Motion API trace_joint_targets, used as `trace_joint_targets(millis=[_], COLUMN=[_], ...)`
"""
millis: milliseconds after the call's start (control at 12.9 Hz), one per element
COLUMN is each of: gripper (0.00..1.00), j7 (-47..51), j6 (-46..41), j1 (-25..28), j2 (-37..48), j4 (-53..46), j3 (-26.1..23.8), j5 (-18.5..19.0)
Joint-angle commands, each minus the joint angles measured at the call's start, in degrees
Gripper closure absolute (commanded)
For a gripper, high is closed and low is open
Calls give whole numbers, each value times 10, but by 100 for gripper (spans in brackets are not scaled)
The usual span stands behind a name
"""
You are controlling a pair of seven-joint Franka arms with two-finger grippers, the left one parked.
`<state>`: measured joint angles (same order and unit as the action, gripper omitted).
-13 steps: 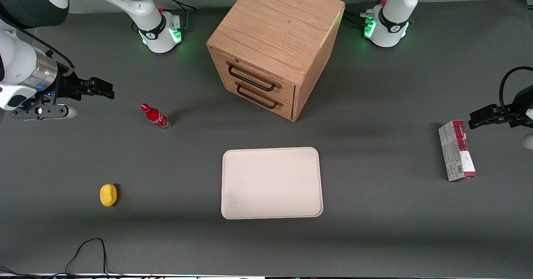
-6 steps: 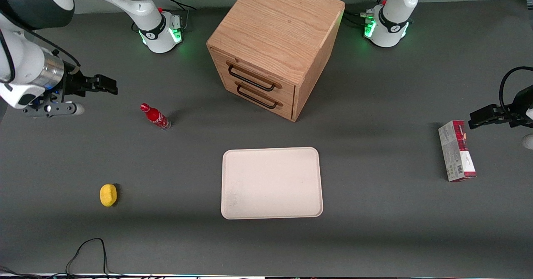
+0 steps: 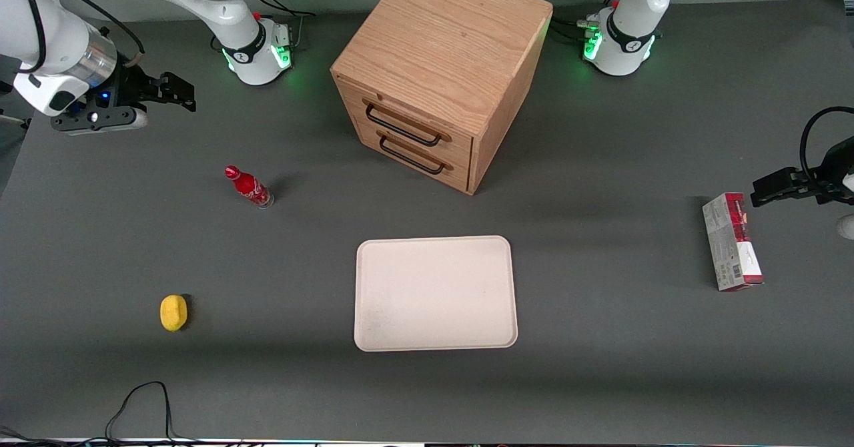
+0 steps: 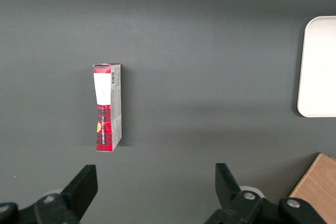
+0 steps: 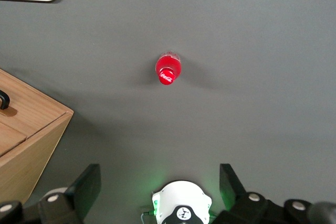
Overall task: Place coke bottle on tray
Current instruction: 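Move the open right gripper down over the red Coca-Cola bottle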
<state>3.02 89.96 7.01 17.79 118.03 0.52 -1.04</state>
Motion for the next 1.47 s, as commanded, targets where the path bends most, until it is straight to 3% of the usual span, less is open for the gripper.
trace_joint_targets(millis=[0, 774, 1394], gripper=[0, 0, 0], j7=[-15, -15, -15], j6=[41, 329, 375], j1=[5, 8, 8], j2=[-20, -88, -108], j4=[15, 196, 225], j3=[8, 7, 7], j5=[-3, -5, -5])
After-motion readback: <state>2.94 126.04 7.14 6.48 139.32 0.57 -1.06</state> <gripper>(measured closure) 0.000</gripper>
